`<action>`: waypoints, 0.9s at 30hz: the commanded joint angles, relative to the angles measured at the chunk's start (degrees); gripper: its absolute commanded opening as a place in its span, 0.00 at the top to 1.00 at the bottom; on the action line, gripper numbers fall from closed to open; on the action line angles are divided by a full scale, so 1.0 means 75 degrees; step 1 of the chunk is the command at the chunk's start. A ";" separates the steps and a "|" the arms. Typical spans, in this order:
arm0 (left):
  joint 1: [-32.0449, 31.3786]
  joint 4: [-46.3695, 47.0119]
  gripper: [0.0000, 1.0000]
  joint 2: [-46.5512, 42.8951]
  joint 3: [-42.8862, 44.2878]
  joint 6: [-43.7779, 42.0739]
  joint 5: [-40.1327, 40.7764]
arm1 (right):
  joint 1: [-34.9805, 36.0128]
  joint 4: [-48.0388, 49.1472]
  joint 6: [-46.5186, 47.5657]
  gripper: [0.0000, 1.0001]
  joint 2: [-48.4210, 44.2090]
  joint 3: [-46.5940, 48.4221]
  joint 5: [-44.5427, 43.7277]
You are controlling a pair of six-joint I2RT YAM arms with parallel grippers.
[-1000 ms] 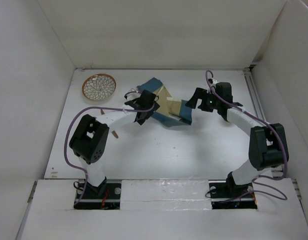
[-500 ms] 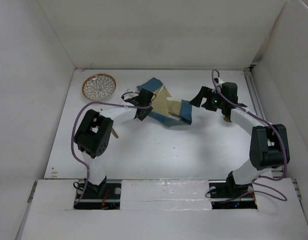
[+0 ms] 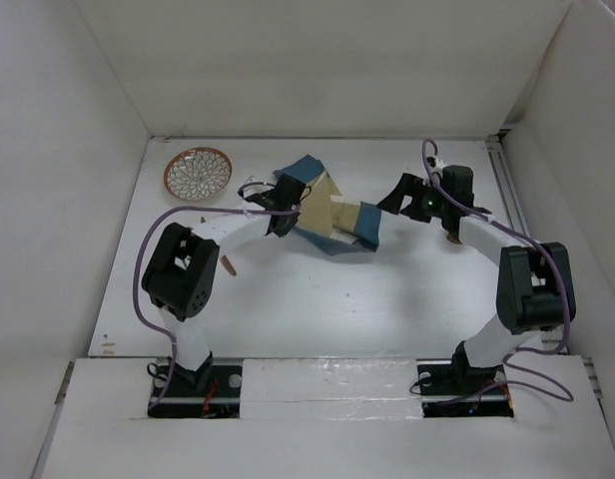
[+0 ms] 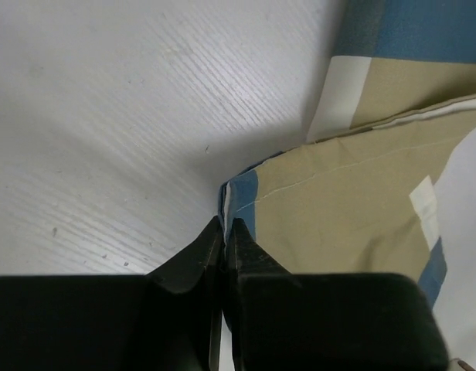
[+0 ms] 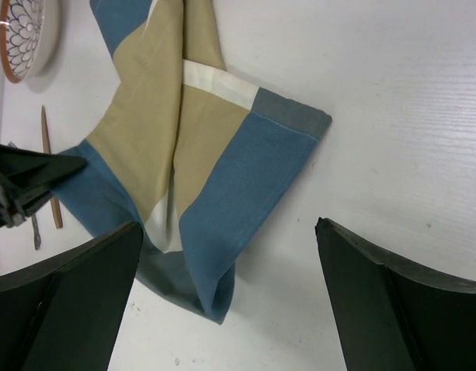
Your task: Set the dinner table for one person
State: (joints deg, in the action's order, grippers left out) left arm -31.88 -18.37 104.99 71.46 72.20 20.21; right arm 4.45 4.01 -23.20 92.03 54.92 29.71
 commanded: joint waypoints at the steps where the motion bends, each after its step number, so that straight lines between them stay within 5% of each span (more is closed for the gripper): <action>1: -0.0015 -0.0773 1.00 -0.0790 0.0362 -0.0029 0.0774 | -0.0042 0.0532 -0.0128 0.00 0.0338 -0.0033 0.0327; 27: -0.0015 -0.0480 1.00 -0.1108 -0.0024 -0.0522 0.0798 | 0.0837 0.2699 -0.3409 0.06 0.2119 -0.0818 -0.0270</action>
State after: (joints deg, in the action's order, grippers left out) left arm -31.88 -21.04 98.72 71.72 68.31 24.93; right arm 10.13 21.15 -45.12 105.23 49.74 30.13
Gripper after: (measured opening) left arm 0.006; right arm 0.946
